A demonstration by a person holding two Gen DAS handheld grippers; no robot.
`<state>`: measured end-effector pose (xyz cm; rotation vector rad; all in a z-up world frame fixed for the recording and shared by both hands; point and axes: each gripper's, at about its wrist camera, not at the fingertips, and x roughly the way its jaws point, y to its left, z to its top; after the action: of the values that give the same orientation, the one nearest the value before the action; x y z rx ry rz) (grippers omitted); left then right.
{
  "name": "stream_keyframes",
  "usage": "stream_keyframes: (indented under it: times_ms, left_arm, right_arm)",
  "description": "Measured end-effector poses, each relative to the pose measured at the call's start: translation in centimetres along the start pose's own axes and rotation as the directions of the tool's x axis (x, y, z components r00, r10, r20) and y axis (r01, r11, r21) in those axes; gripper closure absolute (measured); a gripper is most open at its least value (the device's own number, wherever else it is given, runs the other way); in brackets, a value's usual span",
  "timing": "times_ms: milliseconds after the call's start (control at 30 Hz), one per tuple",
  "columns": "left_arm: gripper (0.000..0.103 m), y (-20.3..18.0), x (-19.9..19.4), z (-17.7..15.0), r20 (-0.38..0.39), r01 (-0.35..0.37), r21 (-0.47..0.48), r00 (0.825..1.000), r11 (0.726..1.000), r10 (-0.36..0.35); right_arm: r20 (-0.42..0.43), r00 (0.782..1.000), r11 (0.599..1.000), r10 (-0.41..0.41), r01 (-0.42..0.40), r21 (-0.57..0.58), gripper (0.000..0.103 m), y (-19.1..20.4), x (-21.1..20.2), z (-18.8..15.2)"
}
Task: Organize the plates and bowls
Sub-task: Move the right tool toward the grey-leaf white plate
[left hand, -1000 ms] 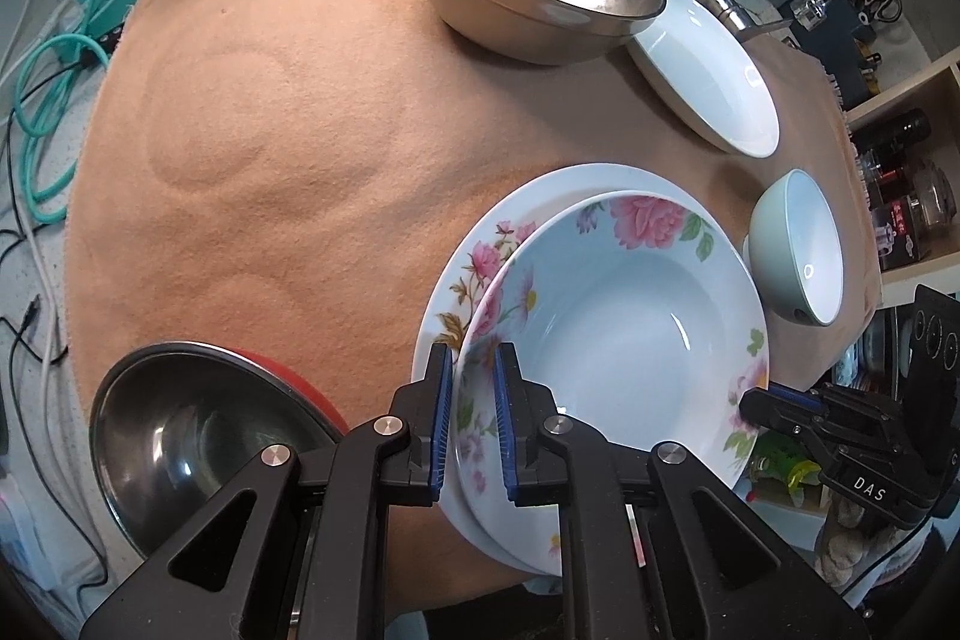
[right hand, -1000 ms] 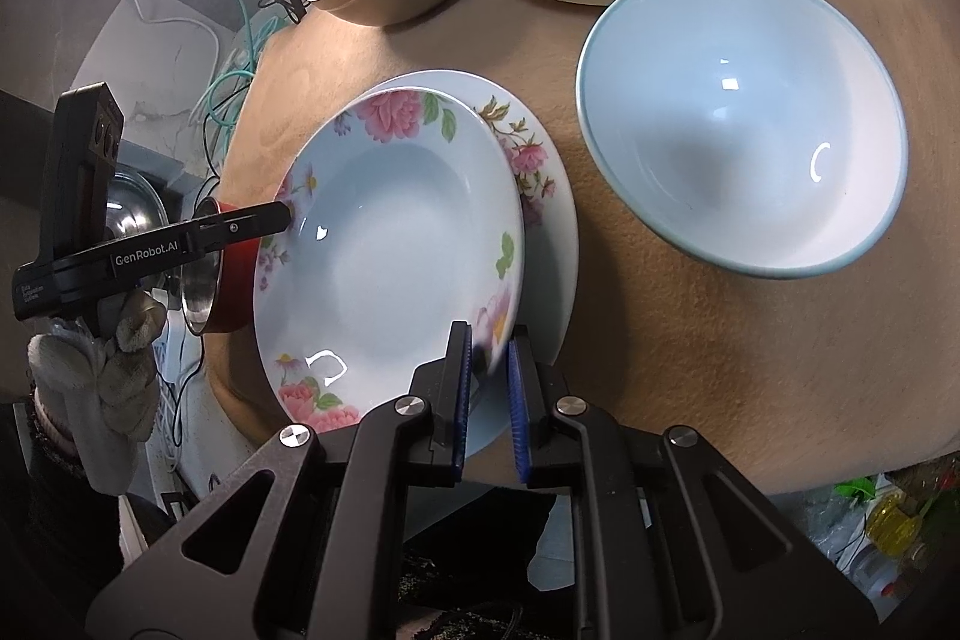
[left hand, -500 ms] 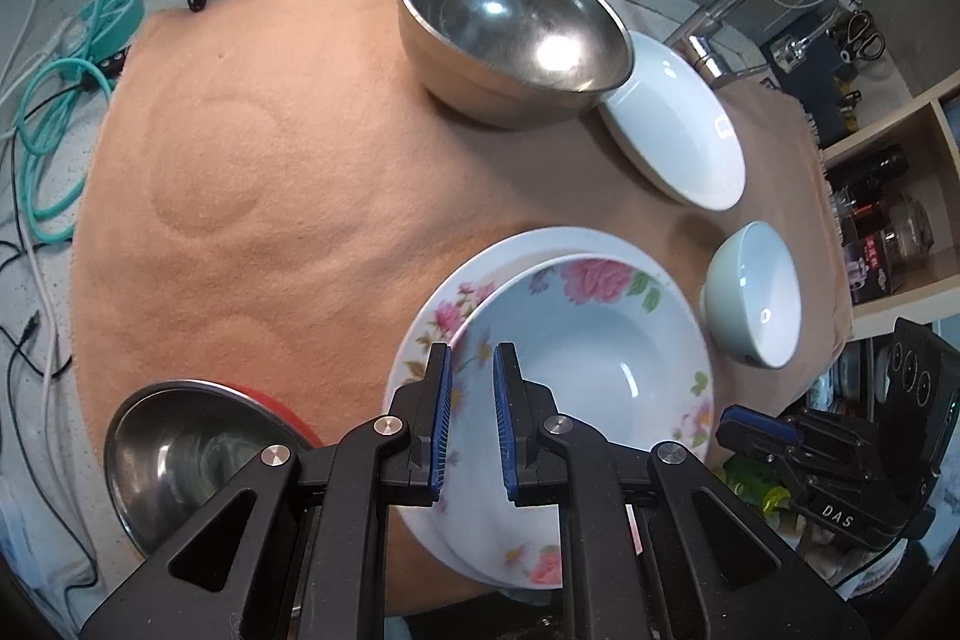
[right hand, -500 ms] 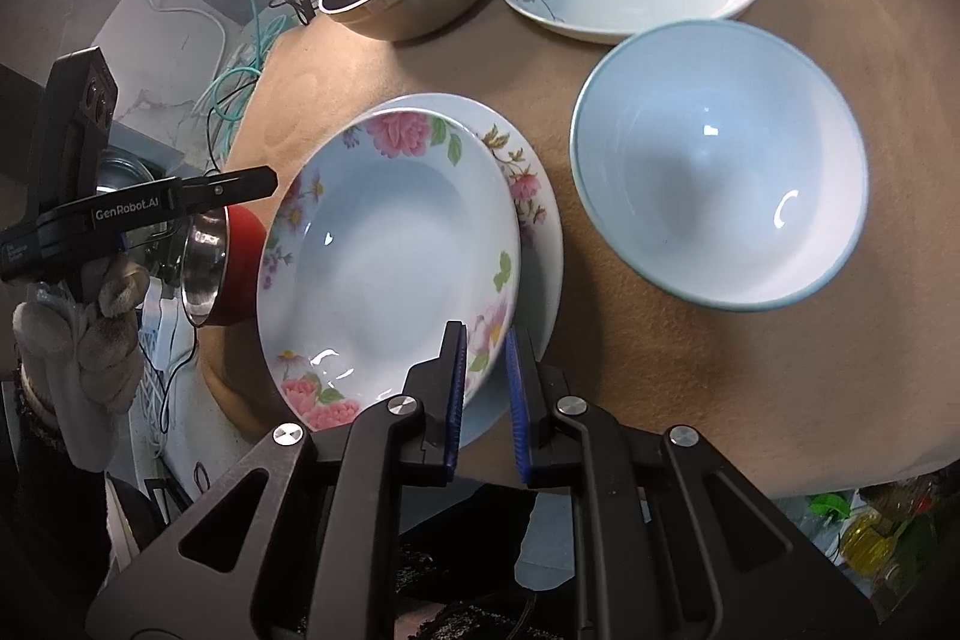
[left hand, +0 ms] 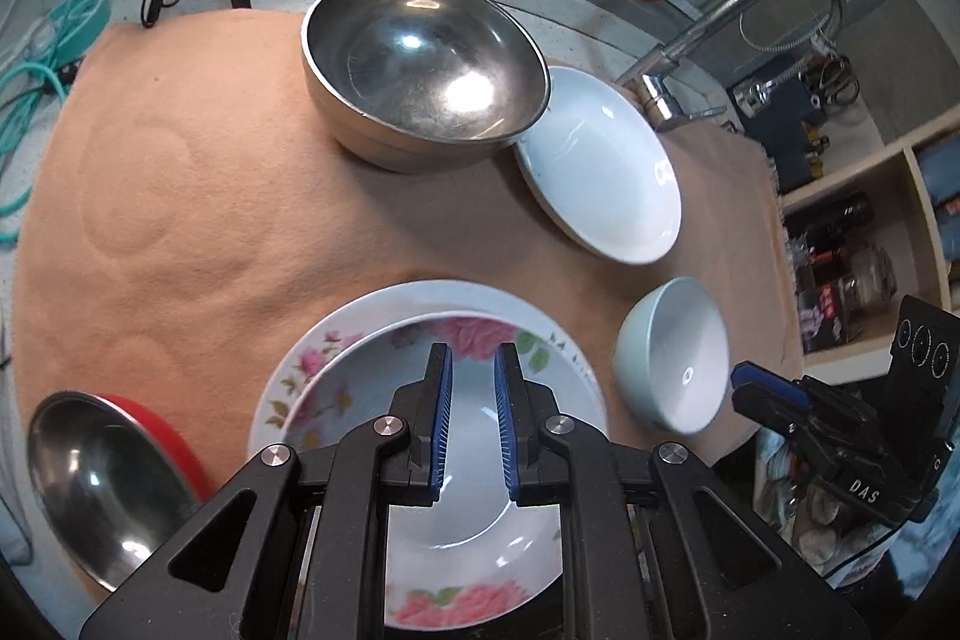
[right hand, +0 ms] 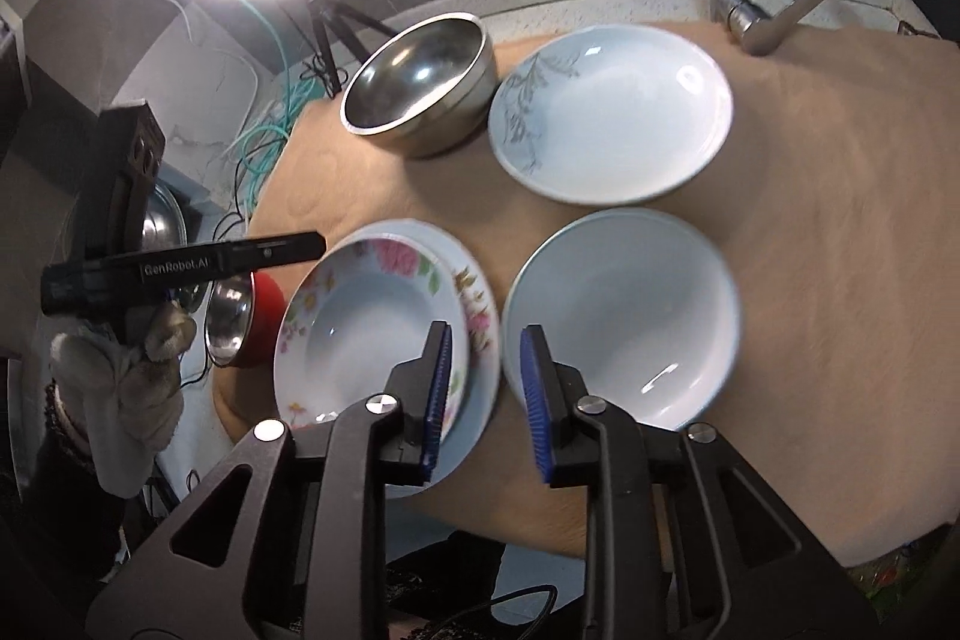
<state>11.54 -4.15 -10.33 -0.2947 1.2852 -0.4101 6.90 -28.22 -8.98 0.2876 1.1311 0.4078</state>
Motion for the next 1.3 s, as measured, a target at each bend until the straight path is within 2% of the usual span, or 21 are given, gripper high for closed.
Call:
stream_keyframes:
  times_ms: [233,267,433,567,967,1067,1300]
  left_arm:
    - [0.090,-1.1,1.7,1.5,0.048,0.054,-0.115,0.998,0.992,-0.048]
    - [0.090,-1.3,1.9,1.6,0.056,0.030,-0.114,0.998,0.993,-0.024]
    - [0.090,-3.2,4.0,2.0,0.093,0.018,-0.145,0.996,0.989,-0.005]
    - [0.090,-4.2,5.8,2.3,0.104,0.000,-0.158,0.994,0.987,0.017]
    - [0.090,-4.0,8.8,4.5,0.108,-0.059,-0.248,0.990,0.967,0.088]
    - [0.090,-4.0,9.4,5.1,0.104,-0.083,-0.248,0.988,0.965,0.112]
    - [0.090,-3.7,10.1,5.7,0.095,-0.089,-0.258,0.989,0.962,0.117]
  right_arm:
    - [0.034,0.999,1.000,-0.008,0.008,-0.008,0.077,-5.6,-2.1,4.6]
    - [0.033,0.999,1.000,-0.012,0.013,-0.013,0.077,-6.7,-2.1,5.4]
    - [0.008,0.998,0.997,-0.064,0.064,-0.047,0.077,-11.2,-0.9,8.8]
    - [-0.017,0.997,0.993,-0.077,0.076,-0.086,0.077,-13.3,0.7,10.4]
    - [-0.071,0.997,0.992,-0.038,0.029,-0.122,0.077,-16.5,5.7,15.5]
    - [-0.081,0.996,0.993,-0.030,0.020,-0.120,0.077,-16.7,6.7,16.2]
    - [-0.123,0.992,0.994,0.003,-0.017,-0.113,0.077,-17.1,8.9,16.7]
